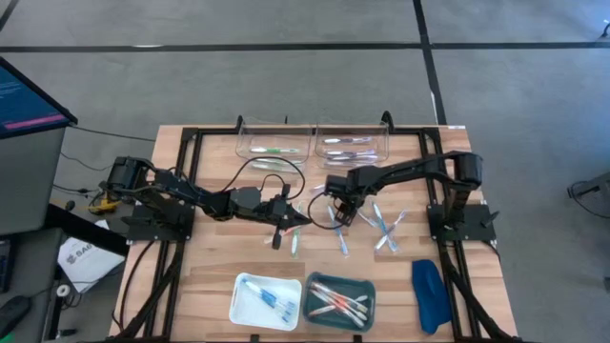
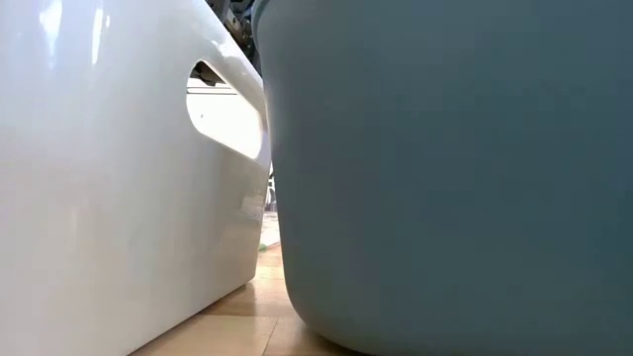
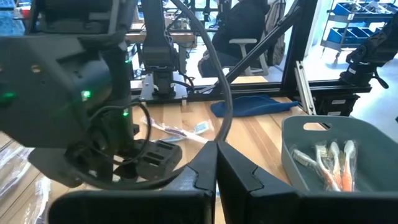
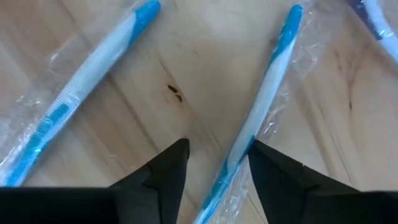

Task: Pick & Place Toothbrushes
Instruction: Put the blue toothbrush into the white bin

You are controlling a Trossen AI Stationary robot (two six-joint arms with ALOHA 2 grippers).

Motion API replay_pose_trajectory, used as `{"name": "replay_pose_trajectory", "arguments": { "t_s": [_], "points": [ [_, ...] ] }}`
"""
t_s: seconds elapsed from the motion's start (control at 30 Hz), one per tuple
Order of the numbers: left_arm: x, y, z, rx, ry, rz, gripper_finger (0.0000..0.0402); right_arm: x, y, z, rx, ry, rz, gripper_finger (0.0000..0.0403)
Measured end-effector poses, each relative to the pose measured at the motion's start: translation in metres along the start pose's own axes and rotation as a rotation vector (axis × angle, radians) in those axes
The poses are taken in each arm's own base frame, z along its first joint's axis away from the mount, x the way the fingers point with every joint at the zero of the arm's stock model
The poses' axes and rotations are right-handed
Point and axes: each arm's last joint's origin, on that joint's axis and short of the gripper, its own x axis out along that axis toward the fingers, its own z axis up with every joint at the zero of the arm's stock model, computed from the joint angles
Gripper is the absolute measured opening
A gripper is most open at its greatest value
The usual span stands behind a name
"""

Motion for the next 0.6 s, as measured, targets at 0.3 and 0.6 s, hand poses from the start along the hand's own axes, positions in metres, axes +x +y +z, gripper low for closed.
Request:
{"name": "replay_pose_trajectory", "arguments": {
  "t_s": [0.3,0.6],
  "points": [
    [0.000,0.000,0.000,-0.001,0.000,-0.002,0.0002,-0.006,-0.004,0.000,0.040,0.004,0.010,0.0100],
    [0.000,0.000,0.000,-0.001,0.000,0.002,0.0002,-0.019,0.000,-0.008,-0.073,-0.006,0.003,0.0019]
  ]
}}
